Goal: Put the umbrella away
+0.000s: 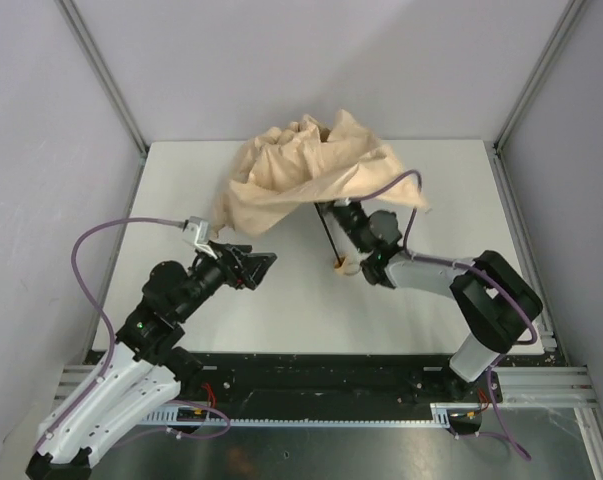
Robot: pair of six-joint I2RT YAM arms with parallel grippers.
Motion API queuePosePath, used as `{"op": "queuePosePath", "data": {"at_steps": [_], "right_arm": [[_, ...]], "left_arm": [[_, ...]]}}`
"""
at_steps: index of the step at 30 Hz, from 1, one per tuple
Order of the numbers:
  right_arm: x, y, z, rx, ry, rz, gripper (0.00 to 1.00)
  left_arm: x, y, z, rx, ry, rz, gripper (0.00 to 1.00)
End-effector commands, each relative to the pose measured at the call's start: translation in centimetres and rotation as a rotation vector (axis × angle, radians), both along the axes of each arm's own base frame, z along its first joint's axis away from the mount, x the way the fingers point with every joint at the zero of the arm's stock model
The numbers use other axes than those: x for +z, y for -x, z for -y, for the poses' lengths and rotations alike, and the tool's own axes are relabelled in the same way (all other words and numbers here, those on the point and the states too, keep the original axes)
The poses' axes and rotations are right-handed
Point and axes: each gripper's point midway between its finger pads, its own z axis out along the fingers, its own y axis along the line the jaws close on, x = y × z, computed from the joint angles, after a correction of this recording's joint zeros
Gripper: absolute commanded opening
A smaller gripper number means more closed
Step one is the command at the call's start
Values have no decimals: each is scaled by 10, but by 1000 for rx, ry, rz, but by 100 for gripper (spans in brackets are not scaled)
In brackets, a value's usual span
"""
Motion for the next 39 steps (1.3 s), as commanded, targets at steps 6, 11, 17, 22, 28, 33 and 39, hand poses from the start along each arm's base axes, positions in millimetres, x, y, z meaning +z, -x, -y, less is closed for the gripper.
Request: {"op": "queuePosePath", "data": {"at_steps": [6, 11, 17, 22, 28, 33, 39], "right_arm": [[178, 33, 36, 82, -345, 402, 0], [124, 26, 43, 79, -398, 247, 0], [46, 2, 21, 34, -228, -50, 0], [-28, -2, 14, -29, -60, -318, 14], [-90, 22, 25, -71, 104, -599, 81], [-117, 58, 34, -6, 207, -778, 92], [-140, 88, 9, 228, 322, -855, 90]], "left_arm": [[49, 15, -14, 11, 84, 126, 83], [45, 21, -13, -12, 79, 96, 83], [38, 17, -15, 20, 82, 39, 84], [22, -5, -27, 155, 38, -50, 88], [5, -28, -27, 219, -23, -130, 89], [3, -40, -33, 262, -49, -139, 89], [7, -42, -38, 271, -45, -129, 89]]}}
